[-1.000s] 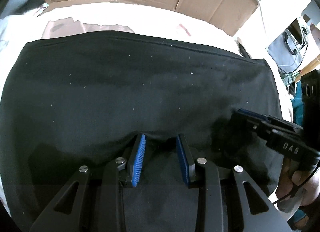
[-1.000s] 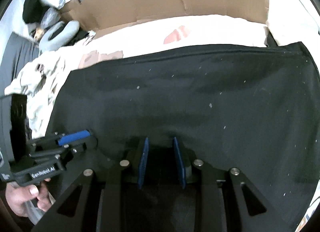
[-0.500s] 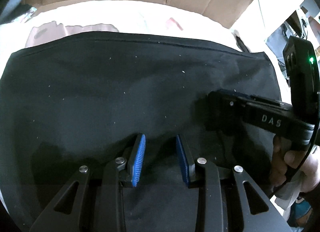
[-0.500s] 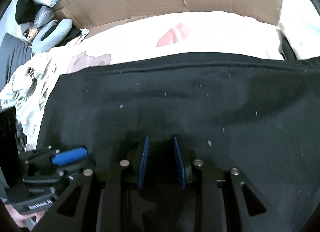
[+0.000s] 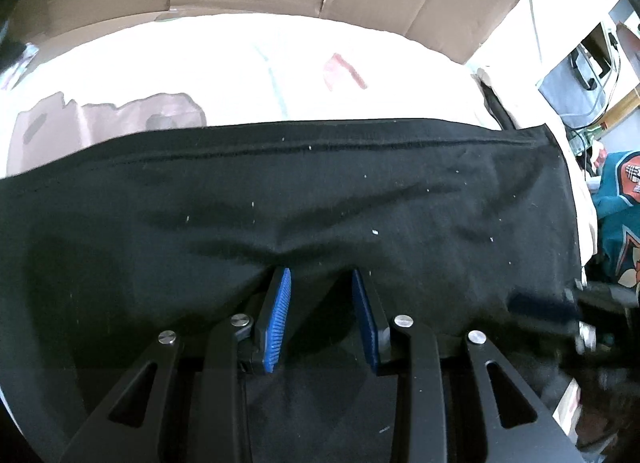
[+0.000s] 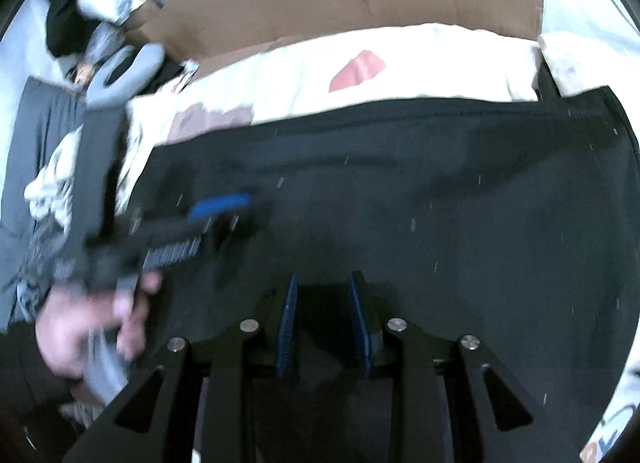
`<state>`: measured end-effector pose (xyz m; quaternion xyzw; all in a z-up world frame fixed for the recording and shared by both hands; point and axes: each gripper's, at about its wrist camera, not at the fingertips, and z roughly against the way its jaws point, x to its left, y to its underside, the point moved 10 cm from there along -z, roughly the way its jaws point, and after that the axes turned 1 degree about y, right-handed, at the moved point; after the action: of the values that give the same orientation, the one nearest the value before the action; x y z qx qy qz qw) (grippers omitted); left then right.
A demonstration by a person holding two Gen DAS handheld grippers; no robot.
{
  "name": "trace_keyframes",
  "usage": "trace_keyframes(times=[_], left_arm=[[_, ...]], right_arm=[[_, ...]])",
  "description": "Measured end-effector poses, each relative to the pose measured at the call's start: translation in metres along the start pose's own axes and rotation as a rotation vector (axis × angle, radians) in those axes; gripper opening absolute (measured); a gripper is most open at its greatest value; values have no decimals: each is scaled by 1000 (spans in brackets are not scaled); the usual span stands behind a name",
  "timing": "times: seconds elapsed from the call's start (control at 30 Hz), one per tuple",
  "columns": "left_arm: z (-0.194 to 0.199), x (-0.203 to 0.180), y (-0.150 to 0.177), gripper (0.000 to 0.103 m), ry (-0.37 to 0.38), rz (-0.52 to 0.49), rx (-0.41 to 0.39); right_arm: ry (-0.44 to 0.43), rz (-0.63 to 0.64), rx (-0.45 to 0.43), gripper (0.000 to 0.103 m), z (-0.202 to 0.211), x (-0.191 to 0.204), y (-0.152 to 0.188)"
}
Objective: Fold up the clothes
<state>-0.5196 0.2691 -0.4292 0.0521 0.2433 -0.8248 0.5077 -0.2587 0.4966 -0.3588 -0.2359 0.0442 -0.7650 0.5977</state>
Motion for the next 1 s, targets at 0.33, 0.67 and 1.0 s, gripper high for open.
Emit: trace_keyframes(times=[0.33, 0.67, 1.0], left_arm=[[45, -8, 11, 32, -21, 12, -13], [101, -36, 107, 32, -9, 99, -43], [101, -72, 189, 32, 0, 143, -27]], right_arm=[[-18, 97, 72, 25, 16, 28, 71], [-67, 176, 117, 25, 33, 47, 130], [-105, 170, 118, 25, 29, 59, 158]])
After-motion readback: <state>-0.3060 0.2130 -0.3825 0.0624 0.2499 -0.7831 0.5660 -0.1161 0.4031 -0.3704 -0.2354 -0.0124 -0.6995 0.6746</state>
